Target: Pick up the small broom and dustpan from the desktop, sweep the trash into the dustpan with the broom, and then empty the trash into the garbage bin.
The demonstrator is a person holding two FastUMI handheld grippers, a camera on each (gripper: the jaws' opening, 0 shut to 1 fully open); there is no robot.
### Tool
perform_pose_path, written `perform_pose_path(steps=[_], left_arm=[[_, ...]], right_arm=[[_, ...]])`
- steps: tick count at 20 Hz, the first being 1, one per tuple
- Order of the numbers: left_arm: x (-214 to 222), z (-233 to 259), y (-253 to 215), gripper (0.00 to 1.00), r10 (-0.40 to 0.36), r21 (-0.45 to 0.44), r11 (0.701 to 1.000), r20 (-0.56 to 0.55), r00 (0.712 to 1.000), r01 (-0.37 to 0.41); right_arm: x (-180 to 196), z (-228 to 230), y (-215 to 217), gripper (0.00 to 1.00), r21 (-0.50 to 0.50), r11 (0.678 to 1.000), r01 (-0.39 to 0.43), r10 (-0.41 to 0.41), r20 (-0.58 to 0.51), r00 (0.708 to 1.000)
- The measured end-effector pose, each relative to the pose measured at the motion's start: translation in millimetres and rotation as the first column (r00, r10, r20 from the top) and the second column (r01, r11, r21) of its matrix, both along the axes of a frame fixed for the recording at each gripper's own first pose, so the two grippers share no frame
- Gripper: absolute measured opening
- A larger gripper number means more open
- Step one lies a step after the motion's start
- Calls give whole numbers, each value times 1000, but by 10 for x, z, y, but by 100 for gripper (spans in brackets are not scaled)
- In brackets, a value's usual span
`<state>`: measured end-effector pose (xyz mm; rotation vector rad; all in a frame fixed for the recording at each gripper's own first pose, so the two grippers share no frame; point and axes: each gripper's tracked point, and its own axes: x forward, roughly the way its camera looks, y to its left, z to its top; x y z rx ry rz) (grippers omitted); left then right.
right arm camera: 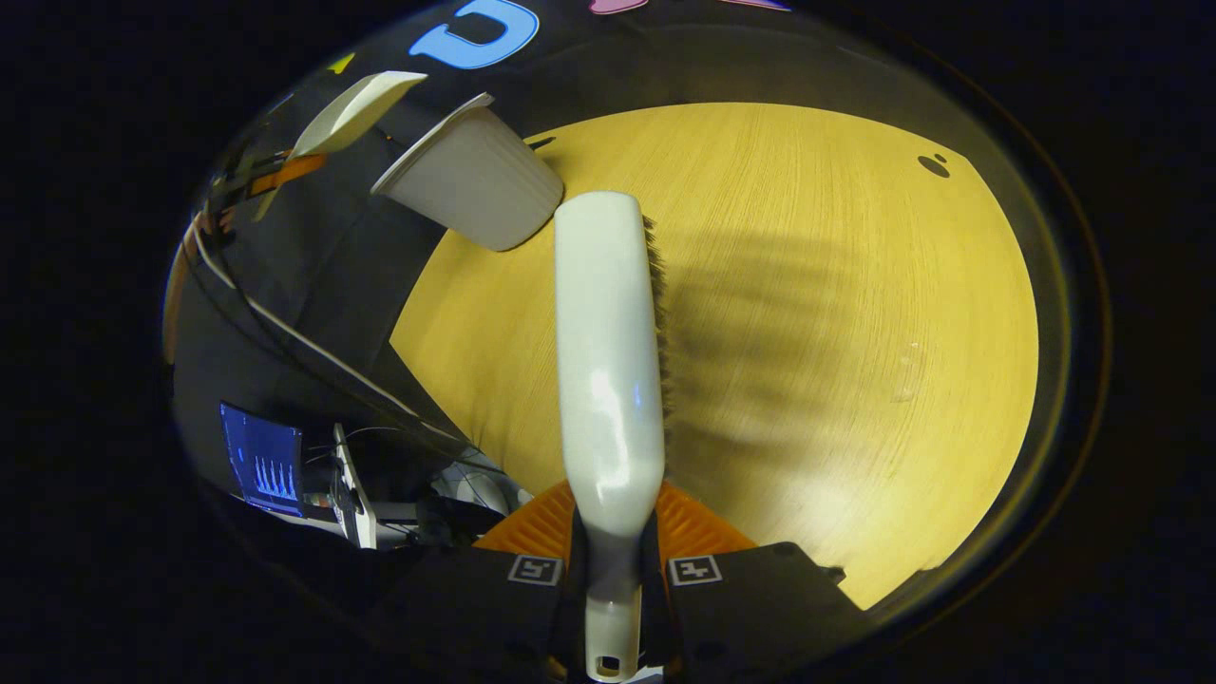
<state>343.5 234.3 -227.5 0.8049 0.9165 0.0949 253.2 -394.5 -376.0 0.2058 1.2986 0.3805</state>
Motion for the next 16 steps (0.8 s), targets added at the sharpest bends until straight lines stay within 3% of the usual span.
perform_pose_path(steps=[4,7,10,11,13,16], left_arm=[[55,-244,-70,29,-46,-179,983,27,999,50],[62,-579,-289,30,-82,-298,950,39,996,90],[-16,-997,-699,29,-122,-350,928,33,992,126],[-61,-1191,-821,29,-133,-361,923,20,991,132],[-224,-1603,-1002,30,-131,-393,912,-14,991,115],[-357,-2178,-1124,29,-74,-458,888,-73,995,32]], right_arm=[[-15,20,29,26,-6,998,61,-61,14,998],[-72,-41,-61,27,-89,990,107,-102,60,993],[-263,-189,-20,22,-91,983,157,-156,21,988],[-297,-251,-15,26,-98,980,170,-170,13,985],[-354,-376,19,27,-116,976,185,-186,4,983],[-339,-552,72,27,-142,967,210,-213,-7,977]])
